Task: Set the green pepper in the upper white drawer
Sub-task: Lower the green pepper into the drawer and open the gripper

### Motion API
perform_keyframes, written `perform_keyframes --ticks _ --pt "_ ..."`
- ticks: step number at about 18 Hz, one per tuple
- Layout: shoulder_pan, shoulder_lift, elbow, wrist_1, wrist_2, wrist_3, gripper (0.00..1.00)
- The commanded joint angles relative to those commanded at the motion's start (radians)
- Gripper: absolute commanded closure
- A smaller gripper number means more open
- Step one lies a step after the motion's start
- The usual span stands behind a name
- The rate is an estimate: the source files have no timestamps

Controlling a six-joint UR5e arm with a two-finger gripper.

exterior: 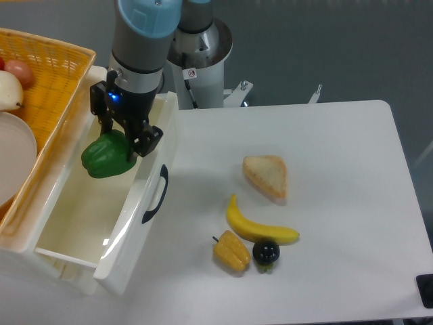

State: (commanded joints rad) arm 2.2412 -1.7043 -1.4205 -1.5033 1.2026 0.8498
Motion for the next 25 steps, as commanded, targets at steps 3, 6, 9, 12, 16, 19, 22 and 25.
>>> perform_keyframes --ticks 3,6,9,12,16,19,22,25 --pt "-0.002 -0.005 -0.006 0.000 0.002 -0.006 0.65" --pt "-0.002 -0.008 -0.020 0.000 0.005 -0.008 0.63" --pt "-0.002 -0.014 -0.028 0.000 0.006 -0.009 0.63" --pt "-0.009 -0.015 -0.028 0.000 0.009 -0.012 0.63" --pt "-0.012 -0.023 -0.029 0.002 0.011 -0.025 0.63" --pt "-0.014 -0.034 -0.029 0.002 0.011 -0.025 0.62" --pt "-0.014 -0.035 -0.031 0.003 0.012 -0.025 0.57" --pt "-0.014 -0.038 -0.031 0.003 0.012 -0.020 0.49"
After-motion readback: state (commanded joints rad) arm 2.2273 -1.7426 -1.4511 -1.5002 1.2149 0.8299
